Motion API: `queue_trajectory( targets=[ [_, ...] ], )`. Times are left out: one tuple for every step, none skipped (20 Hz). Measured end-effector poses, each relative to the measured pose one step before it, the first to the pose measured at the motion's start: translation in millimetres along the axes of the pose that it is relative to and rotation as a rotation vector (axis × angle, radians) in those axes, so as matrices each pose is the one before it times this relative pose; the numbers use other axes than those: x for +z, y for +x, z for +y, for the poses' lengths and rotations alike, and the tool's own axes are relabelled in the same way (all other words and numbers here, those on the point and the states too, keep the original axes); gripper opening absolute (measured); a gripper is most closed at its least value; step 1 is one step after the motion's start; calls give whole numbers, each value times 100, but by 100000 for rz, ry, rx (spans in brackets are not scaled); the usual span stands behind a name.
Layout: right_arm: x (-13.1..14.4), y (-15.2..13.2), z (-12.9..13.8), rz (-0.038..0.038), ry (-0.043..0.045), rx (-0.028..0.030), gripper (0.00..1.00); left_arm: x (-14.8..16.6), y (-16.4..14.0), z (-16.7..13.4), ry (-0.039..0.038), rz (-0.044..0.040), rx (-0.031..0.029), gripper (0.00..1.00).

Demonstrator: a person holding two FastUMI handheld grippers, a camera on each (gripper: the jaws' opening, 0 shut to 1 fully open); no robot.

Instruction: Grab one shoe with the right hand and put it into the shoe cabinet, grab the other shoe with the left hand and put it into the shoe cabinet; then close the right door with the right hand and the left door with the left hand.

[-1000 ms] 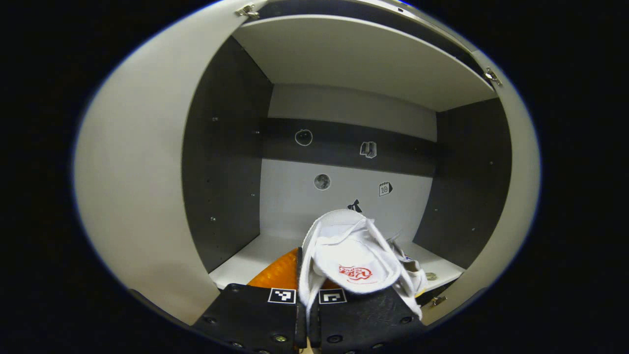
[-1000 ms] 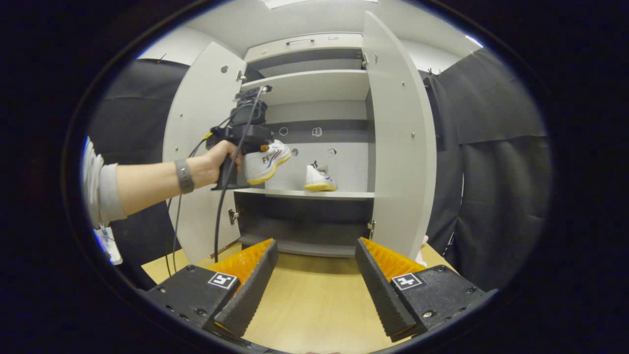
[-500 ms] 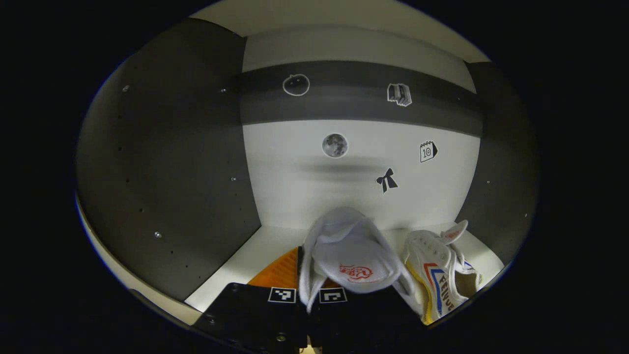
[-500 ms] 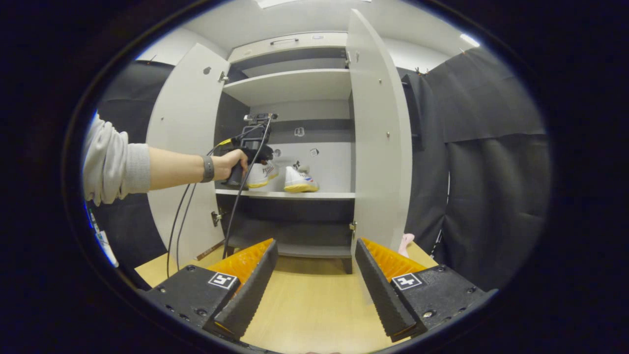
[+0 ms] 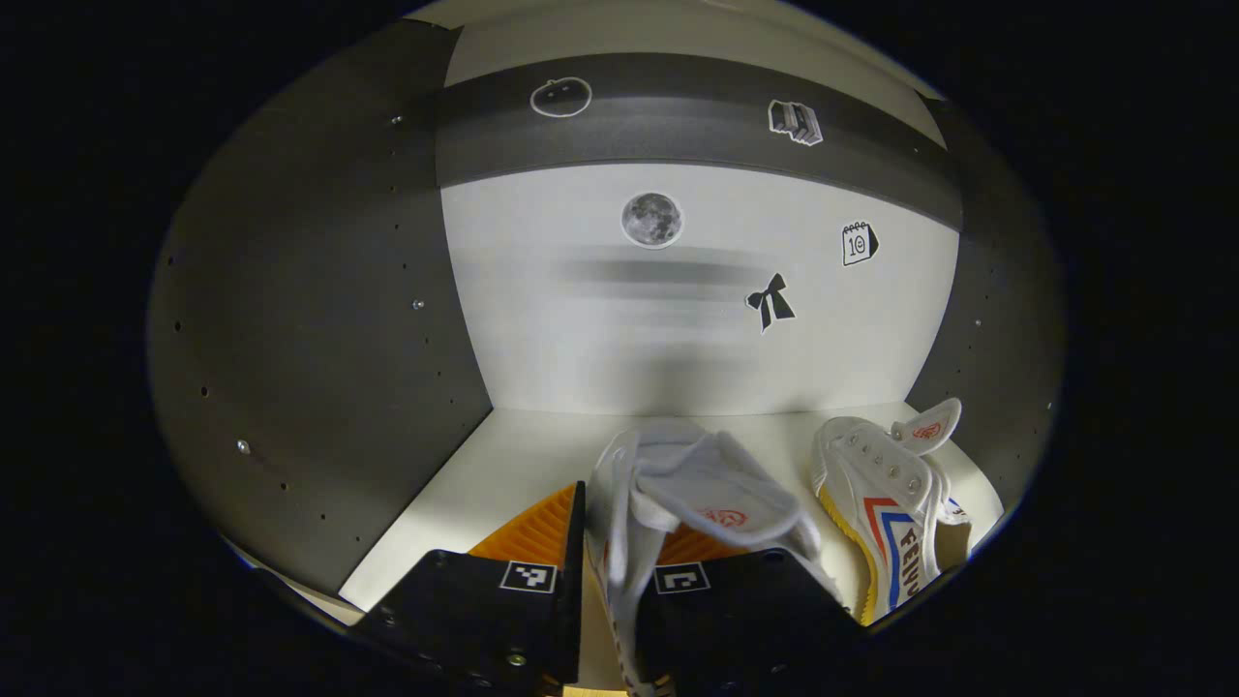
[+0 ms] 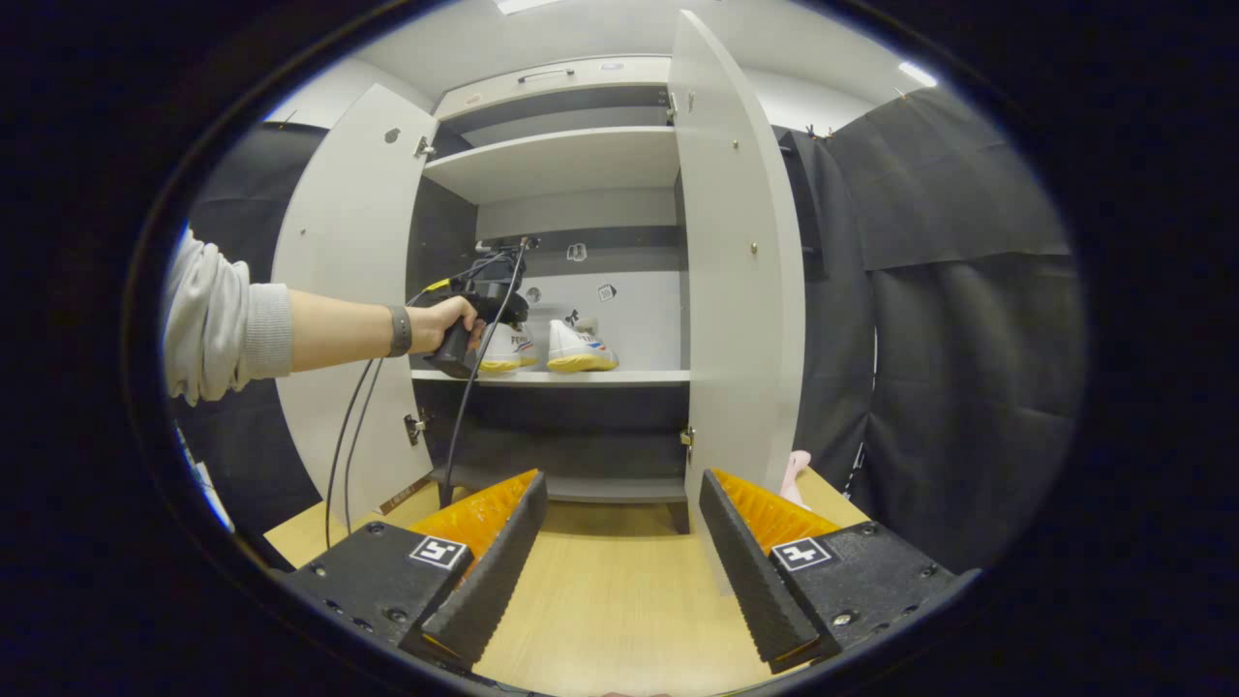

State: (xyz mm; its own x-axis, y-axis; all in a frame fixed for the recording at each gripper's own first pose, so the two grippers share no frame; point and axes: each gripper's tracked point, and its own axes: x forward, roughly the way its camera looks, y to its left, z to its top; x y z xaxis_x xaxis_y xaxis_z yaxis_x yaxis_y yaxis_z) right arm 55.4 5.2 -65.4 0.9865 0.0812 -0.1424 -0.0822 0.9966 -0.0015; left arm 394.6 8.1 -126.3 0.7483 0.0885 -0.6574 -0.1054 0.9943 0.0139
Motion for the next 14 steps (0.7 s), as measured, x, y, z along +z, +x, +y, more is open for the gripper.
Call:
queue_trajectory(
  targets=[
    [-50, 13, 17, 45, -117, 122, 99, 222, -367, -111, 620, -1408, -1296, 24],
    [-173, -33, 47, 281, -78, 166, 99, 137, -552, -358, 207, -1263, -1966, 30],
    [-89, -91, 99, 235, 176, 242, 99, 235, -581, -318, 782, -1519, -2093, 30],
    [-135, 17, 164, 233, 343, 475, 99, 7, -825, -91, 538, -1067, -1197, 42],
    [3, 0, 110, -19, 421, 409, 99, 358, -784, -61, 254, -2976, -1187, 31],
    [-118, -37, 171, 170, 348, 481, 99, 558, -636, 775, 734, -3972, 2334, 31],
    [-9, -107, 166, 0, 170, 571, 99, 379, -703, 1012, 766, -2929, 2487, 31],
    [-19, -101, 177, -444, -135, 477, 99, 517, -881, 642, -1118, -3675, 1066, 33],
    [31, -79, 55, -198, -327, 276, 99, 809, -778, -179, -2826, -4437, -2947, 35],
    [-201, -84, 50, 335, -150, 431, 99, 926, -522, -658, -3338, -4053, -4729, 39],
    [-172, -27, 77, 634, 12, 605, 99, 869, -1167, 43, -759, -3585, -265, 38],
    [-214, -93, 45, 450, -8, 307, 99, 799, -775, 326, 959, -2516, 1176, 41],
    [-14, -75, 54, 168, 25, 211, 99, 914, -1290, 55, 1270, -3359, -64, 41],
    [61, -156, 112, -362, 238, 443, 100, 837, -1520, -457, 687, -3020, -705, 42]
  ],
)
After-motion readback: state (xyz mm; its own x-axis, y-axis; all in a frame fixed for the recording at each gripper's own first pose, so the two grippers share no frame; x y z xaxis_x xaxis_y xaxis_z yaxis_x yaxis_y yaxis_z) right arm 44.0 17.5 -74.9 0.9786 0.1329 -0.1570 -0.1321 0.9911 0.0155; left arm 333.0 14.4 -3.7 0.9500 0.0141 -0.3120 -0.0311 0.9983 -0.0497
